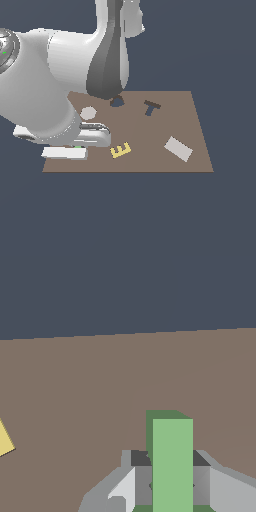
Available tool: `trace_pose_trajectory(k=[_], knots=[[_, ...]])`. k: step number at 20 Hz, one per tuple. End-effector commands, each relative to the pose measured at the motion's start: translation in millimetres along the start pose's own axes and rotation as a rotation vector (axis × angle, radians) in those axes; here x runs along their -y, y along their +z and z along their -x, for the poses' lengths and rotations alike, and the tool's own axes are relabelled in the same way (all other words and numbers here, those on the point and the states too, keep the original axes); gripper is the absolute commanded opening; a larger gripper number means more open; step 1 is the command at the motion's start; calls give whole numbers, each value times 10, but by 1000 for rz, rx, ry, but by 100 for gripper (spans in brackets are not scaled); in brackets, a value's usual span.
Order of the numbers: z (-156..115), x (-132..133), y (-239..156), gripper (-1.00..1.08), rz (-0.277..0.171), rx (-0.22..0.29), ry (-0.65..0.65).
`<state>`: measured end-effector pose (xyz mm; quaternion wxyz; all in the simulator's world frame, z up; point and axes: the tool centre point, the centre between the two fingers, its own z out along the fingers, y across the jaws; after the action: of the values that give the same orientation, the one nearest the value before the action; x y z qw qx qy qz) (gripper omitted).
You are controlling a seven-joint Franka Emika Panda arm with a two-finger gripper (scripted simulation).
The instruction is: Insert a designated object into the corresponding slot on a board.
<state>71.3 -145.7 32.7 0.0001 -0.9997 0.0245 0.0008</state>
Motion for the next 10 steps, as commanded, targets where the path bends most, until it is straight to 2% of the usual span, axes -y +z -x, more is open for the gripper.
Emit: trace_pose_trajectory(k=[1, 10], knots=[[37, 39, -4, -100, 0, 0, 7], [318, 319, -14, -100, 0, 0, 61]])
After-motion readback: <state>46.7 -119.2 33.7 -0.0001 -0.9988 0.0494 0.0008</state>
